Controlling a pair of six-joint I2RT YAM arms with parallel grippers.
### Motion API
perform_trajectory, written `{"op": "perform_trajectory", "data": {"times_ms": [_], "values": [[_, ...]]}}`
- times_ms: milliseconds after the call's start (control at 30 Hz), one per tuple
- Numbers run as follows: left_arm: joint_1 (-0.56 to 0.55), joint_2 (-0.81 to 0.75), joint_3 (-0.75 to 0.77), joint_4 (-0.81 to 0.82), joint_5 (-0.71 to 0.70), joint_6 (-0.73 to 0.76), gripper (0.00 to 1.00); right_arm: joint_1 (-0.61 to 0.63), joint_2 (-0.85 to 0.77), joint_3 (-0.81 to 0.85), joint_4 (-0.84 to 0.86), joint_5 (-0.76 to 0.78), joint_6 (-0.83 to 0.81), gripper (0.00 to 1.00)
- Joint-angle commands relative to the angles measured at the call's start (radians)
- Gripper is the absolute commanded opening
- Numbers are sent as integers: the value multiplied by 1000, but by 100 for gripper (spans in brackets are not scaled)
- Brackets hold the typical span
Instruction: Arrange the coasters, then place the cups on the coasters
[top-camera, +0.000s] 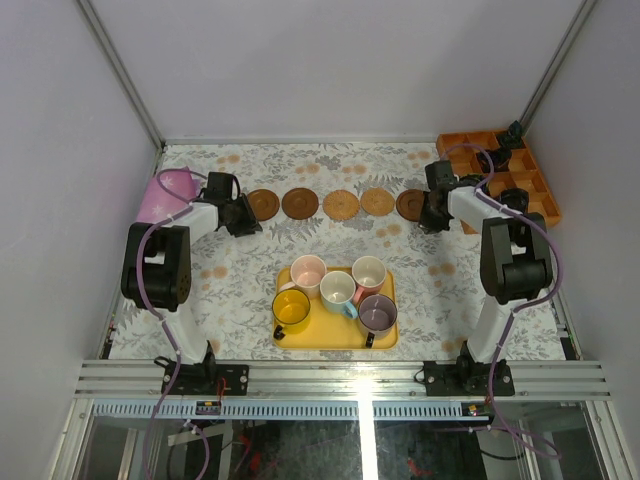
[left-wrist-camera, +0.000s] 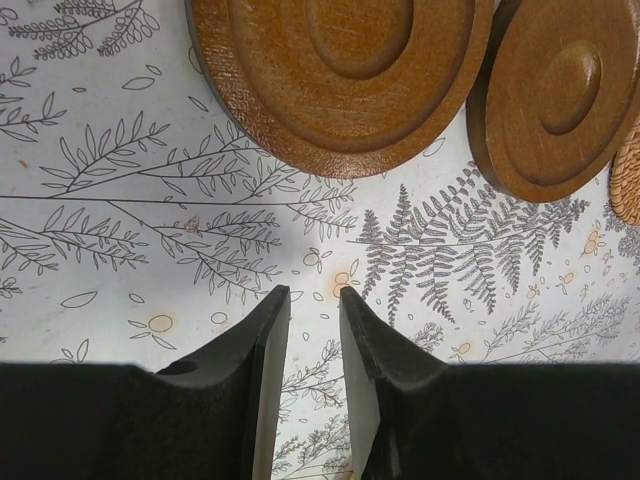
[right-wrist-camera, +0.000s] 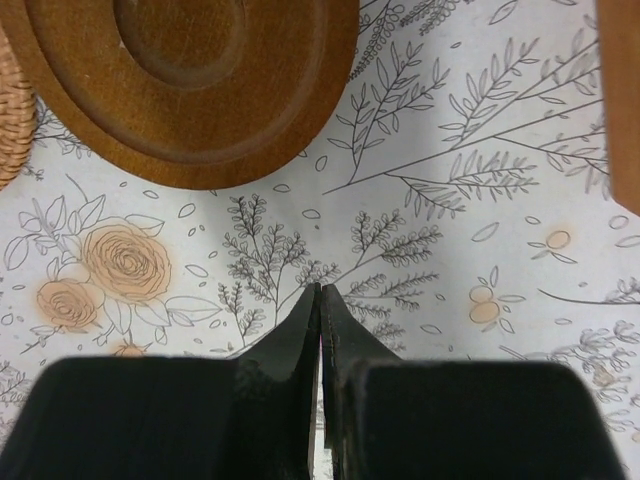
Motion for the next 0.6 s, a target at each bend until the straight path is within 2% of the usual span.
{"op": "perform_trajectory", "data": {"times_ms": [0, 567], "values": [[8, 24, -1, 46, -21, -6, 26, 7, 31, 21, 30, -30, 9, 0], [7, 105, 67, 26, -86, -4, 26, 6, 128, 67, 51, -27, 13, 0]]}}
